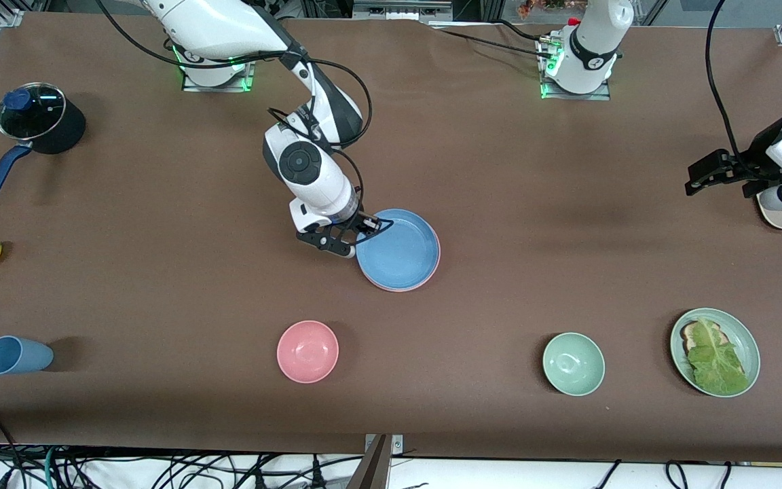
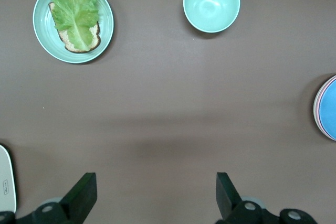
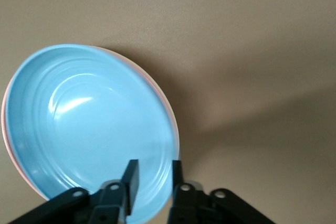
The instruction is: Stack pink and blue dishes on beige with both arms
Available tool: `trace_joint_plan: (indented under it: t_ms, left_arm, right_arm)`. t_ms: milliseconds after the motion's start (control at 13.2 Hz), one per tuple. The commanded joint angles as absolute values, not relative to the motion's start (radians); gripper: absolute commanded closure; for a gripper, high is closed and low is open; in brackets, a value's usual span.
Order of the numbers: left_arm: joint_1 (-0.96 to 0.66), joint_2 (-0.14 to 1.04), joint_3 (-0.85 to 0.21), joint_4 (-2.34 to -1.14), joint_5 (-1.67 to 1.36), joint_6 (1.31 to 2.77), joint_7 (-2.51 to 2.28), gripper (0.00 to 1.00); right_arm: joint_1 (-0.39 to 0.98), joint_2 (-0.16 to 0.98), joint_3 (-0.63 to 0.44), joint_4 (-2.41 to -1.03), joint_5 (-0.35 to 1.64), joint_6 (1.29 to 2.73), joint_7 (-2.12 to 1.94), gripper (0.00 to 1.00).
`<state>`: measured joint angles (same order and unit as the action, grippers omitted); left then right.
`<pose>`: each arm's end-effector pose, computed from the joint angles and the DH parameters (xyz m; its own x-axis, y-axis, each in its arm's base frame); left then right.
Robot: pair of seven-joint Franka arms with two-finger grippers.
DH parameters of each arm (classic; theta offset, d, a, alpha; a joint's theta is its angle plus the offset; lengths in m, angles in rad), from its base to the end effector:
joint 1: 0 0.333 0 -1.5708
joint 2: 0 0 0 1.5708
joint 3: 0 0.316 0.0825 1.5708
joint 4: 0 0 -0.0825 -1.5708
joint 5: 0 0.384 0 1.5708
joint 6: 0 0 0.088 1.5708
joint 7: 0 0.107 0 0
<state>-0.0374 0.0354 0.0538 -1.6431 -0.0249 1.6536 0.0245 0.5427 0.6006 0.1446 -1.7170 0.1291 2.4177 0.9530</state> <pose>0.5695 0.0064 0.5775 0.9997 -0.0060 -0.0243 -0.0055 -0.9997 0.0234 0.5343 0.4258 0.2528 0.9251 -0.3689 -0.0896 -0.3793 -0.9083 -0.1766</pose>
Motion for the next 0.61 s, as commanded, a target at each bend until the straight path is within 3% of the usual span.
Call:
trace_joint_plan:
  t_ms: [0, 303, 530]
  left_arm:
    - [-0.032, 0.038, 0.055, -1.624, -0.034, 1.634, 0.046, 0.0]
    - [-0.025, 0.066, 0.06, -1.626, -0.034, 1.635, 0.046, 0.0]
    - [-0.026, 0.077, 0.058, -1.624, -0.034, 1.635, 0.048, 0.0]
  right_arm:
    - [0.543, 0.595, 0.137, -1.692, 0.129, 2.408, 0.957, 0.21]
    - [0.538, 0.503, 0.059, -1.692, 0.121, 2.283, 0.89, 0.01]
    - [0.538, 0.425, -0.047, -1.69, 0.123, 2.171, 0.734, 0.0]
